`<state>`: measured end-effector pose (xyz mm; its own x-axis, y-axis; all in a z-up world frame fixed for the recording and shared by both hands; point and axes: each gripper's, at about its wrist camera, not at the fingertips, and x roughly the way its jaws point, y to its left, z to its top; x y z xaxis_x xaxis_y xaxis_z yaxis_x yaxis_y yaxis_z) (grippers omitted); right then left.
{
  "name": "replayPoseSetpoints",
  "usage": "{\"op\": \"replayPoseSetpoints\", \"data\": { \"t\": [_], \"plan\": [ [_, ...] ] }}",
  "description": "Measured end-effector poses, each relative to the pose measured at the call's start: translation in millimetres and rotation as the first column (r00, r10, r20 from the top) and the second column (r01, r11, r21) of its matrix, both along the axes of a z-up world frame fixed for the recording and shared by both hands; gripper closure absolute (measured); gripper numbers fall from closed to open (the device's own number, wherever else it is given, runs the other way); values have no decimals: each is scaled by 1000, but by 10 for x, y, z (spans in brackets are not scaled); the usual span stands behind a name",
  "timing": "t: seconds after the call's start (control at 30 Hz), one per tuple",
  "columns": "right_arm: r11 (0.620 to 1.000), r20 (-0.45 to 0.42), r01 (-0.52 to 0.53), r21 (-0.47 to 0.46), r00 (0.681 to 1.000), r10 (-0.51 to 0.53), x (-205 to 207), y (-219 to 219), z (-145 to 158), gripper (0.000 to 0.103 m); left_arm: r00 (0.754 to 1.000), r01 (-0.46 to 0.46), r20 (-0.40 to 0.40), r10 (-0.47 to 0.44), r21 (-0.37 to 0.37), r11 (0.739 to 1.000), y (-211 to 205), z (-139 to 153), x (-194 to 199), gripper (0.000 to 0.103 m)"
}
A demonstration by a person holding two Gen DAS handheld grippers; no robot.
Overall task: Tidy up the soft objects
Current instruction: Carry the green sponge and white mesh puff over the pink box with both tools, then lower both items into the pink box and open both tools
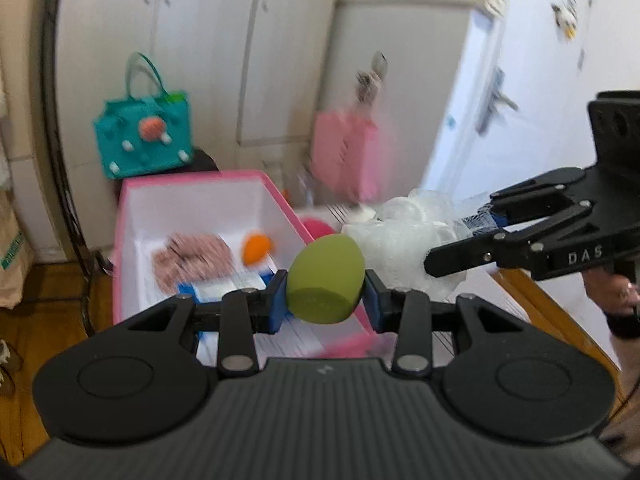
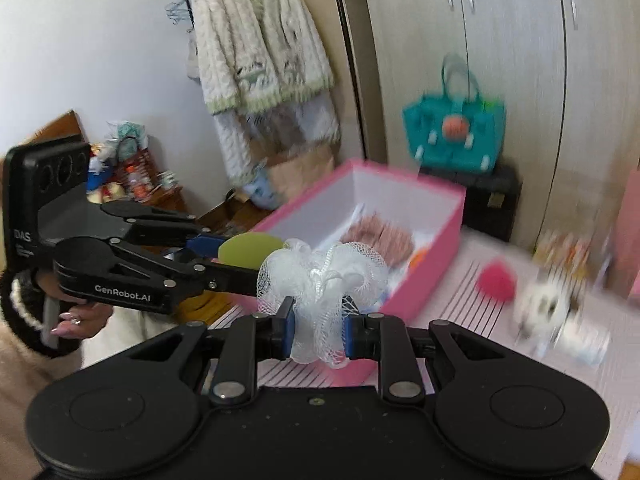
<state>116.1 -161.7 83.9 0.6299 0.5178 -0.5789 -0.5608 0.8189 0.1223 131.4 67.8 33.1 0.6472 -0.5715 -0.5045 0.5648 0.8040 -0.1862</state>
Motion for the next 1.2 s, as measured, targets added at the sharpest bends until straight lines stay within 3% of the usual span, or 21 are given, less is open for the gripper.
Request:
{"op": "replayPoseSetpoints", "data": {
  "t": [0.07, 0.17, 0.37, 0.57, 0.73, 0.9, 1.03, 1.13, 1.2],
  "plan": [
    [1000, 41, -9, -10, 999, 9, 127, 79, 21, 76, 999, -45, 27, 45, -2, 999, 33, -14, 111, 65],
    [999, 68, -21, -28, 997, 23, 382, 206, -27, 76, 990, -116, 92, 110, 62, 991, 23, -82, 255, 64],
    [999, 78, -37, -38, 996, 40, 871, 396, -237, 76, 966, -246, 133, 221, 207, 947, 43, -352, 592, 64],
    [995, 108, 6, -96, 994, 4, 1223, 585, -384, 76, 971, -234, 133, 201, 329, 915, -64, -533, 867, 63],
    [988, 87, 50, -146, 995, -37, 1567, 669, -538, 76, 969, -231, 185, 164, 446, 864, -192, -608, 913, 63],
    [975, 80, 88, -206, 994, -73, 1820, 697, -738, 75, 960, -264, 203, 193, 421, 868, -131, -510, 926, 63],
    [979, 8, 65, -193, 998, -65, 1959, 678, -860, 74, 969, -237, 166, 185, 397, 887, -126, -519, 975, 63],
    [979, -20, 71, -192, 997, -77, 1998, 664, -917, 69, 972, -231, 131, 195, 387, 892, -136, -568, 1038, 62],
    [978, -19, 74, -196, 997, -79, 1990, 653, -938, 59, 970, -242, 90, 225, 360, 901, -107, -587, 1074, 59]
  ]
}}
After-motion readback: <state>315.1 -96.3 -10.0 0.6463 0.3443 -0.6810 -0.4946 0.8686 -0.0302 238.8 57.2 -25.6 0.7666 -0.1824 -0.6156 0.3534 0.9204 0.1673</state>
